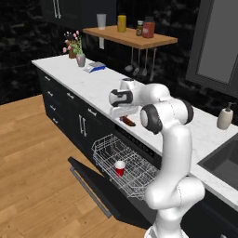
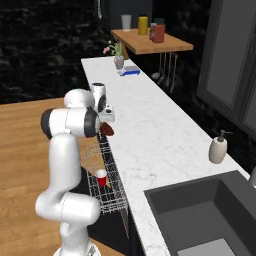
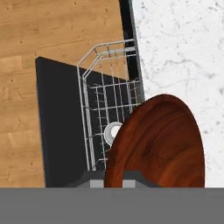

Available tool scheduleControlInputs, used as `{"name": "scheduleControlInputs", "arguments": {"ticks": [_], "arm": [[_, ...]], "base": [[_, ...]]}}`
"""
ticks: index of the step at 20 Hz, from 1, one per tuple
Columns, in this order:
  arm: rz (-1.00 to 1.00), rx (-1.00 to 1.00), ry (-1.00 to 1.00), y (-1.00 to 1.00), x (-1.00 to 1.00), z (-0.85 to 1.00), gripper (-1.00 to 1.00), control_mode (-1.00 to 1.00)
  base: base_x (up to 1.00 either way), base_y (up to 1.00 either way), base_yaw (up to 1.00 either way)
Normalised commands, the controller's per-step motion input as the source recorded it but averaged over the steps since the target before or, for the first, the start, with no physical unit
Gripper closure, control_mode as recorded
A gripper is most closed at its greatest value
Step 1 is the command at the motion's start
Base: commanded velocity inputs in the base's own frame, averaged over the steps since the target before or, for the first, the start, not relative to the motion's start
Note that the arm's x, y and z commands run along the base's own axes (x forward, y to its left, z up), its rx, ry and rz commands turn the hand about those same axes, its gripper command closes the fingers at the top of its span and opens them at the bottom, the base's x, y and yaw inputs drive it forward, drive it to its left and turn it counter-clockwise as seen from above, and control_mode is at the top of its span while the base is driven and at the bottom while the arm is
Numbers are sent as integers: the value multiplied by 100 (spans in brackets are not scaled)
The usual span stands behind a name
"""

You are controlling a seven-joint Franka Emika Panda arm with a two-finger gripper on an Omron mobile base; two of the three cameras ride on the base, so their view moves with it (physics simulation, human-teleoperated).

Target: Pick up the cup and bowl from the counter, place them in the dishwasher, and close the dishwasher door.

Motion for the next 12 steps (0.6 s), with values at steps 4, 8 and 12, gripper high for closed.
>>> {"name": "scheduleControlInputs", "arguments": {"ticks": [4,8,12], "arm": [[-1,4,0,76,-99,-33,100,-100],[-3,0,0,95,-31,-72,100,-100],[-1,0,0,71,6,-89,100,-100]], "base": [[0,0,0],[0,0,0],[0,0,0]]}}
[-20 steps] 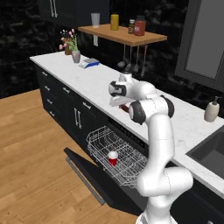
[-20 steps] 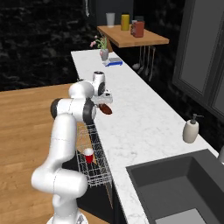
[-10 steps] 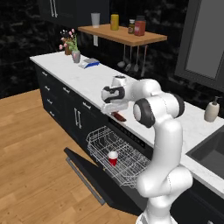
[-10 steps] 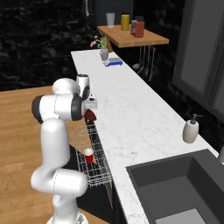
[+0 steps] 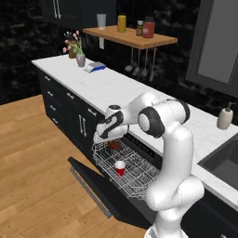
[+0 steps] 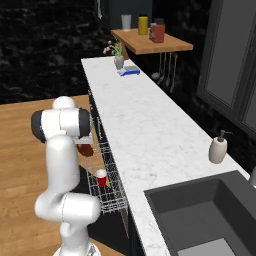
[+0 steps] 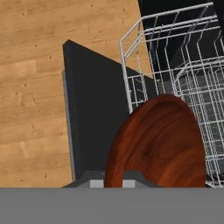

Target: Pick up the cup and bowl from the counter, place them in the dishwasher, and close the dishwasher door.

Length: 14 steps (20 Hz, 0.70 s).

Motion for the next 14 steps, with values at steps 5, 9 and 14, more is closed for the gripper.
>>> {"name": "scheduleControlInputs", "arguments": {"ticks": [5,9,14], "arm": [[-5,-5,0,42,47,-93,100,-100],[-4,-6,0,19,69,-62,100,-100],[0,-2,7,-1,74,-29,100,-100]], "base": [[0,0,0],[0,0,0],[0,0,0]]}}
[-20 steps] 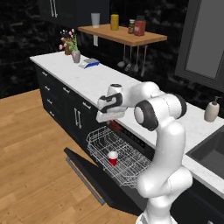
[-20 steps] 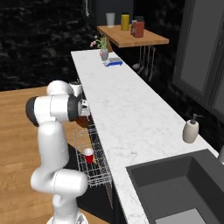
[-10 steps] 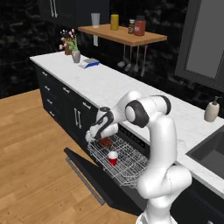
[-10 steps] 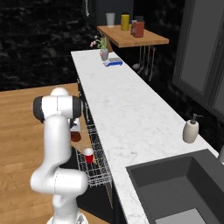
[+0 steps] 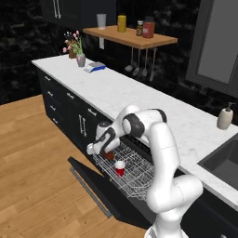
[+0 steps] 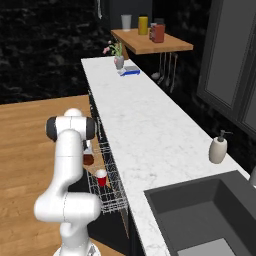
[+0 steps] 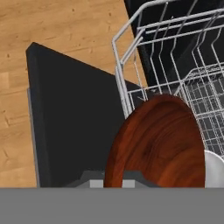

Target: Pick up the cup and bowl from the counter, place them in the dishwasher, and close the dishwasher door.

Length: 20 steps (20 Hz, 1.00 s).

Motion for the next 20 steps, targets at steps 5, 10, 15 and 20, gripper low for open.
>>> {"name": "scheduleControlInputs", "arguments": {"ticks": [5,10,15,20], "arm": [[0,-8,1,-26,64,-48,100,-100],[0,-8,0,-4,50,-62,100,-100],[0,-7,0,-20,39,-55,100,-100],[1,-4,0,-17,22,-52,100,-100]], "base": [[0,0,0],[0,0,0],[0,0,0],[0,0,0]]}}
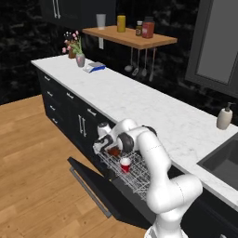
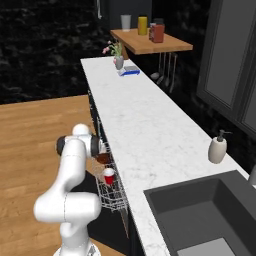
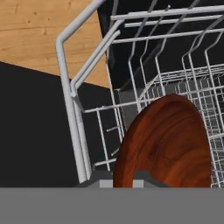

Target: Pick up the cup and bowl from the counter, place them in the dishwasher, and close the dishwasher door.

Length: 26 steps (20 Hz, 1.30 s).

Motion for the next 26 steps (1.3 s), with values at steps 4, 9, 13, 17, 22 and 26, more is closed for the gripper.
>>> {"name": "scheduleControlInputs", "arguments": {"ticks": [4,9,13,17,22,26], "arm": [[2,-8,3,0,0,-94,100,-100],[3,-15,0,-2,-3,-94,100,-100],[4,-17,0,5,-16,-78,-100,-100],[1,-5,0,0,-13,-35,-100,-100],[0,0,-7,21,-45,-2,-100,-100],[0,0,-13,52,-67,58,-100,-100]], "base": [[0,0,0],[0,0,0],[0,0,0],[0,0,0],[0,0,0],[0,0,0]]}}
